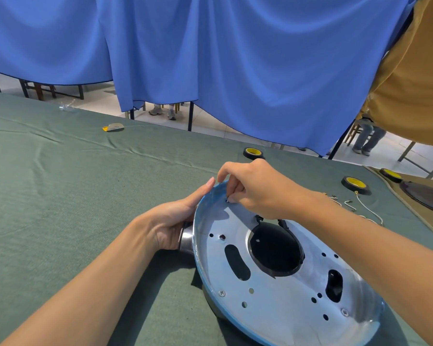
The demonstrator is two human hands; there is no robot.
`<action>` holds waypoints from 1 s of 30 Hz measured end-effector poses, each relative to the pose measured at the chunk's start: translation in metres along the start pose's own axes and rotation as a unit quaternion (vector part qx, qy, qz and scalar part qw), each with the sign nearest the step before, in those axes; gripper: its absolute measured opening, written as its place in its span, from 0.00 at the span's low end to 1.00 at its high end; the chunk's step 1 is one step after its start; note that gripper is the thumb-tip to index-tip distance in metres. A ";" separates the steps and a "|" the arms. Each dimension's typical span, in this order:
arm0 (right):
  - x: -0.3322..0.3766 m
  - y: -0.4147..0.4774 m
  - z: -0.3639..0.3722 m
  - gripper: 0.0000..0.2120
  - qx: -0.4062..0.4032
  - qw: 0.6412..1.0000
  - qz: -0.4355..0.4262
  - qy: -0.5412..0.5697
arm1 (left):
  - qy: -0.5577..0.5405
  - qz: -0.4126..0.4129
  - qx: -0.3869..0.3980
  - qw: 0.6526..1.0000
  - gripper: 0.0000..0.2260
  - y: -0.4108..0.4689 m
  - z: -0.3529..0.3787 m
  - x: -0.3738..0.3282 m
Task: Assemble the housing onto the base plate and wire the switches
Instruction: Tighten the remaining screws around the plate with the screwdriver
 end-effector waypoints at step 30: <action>0.001 0.000 0.008 0.15 0.001 0.999 -0.003 -0.052 | 0.006 0.005 -0.006 1.000 0.43 -0.004 0.004 0.000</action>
Point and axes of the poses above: each hand's wrist, its own y-axis towards the middle knuckle, its own z-axis out of the palm, x = y × z, the point moved 1 cm from there along y, towards the middle knuckle, and after that the axes turned 7 degrees about y, right-handed, at the moved point
